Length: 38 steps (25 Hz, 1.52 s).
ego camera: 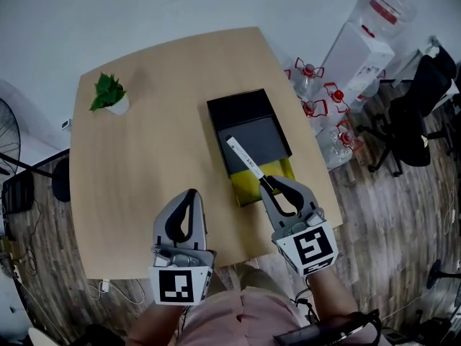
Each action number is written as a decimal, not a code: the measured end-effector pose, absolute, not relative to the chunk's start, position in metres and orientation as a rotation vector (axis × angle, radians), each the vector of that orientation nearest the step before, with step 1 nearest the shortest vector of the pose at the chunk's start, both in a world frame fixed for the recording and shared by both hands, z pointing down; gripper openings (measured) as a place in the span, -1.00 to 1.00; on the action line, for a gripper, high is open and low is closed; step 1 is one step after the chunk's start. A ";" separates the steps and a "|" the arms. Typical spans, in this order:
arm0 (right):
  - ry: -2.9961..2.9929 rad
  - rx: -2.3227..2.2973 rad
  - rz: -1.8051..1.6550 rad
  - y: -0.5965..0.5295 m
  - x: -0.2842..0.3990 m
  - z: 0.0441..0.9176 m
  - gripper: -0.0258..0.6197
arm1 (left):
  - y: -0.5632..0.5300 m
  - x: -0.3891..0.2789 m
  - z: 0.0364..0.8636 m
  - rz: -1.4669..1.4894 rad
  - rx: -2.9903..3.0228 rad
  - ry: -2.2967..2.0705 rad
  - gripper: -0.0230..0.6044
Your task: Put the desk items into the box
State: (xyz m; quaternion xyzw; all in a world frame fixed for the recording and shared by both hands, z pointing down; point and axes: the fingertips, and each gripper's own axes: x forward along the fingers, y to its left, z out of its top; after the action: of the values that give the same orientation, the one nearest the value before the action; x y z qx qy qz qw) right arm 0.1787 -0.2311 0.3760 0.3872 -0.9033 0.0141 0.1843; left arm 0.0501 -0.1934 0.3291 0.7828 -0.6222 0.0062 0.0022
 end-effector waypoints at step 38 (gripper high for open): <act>-2.372 0.784 0.228 -0.251 0.260 0.523 -0.71 | -0.255 0.114 0.457 0.214 2.249 -1.818 -0.89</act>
State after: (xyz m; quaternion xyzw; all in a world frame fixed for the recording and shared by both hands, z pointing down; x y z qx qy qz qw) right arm 0.2605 -0.2509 0.5232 0.2969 -0.8987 0.0864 0.3111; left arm 0.1143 -0.2548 0.4573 0.7699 -0.6224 0.0731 0.1208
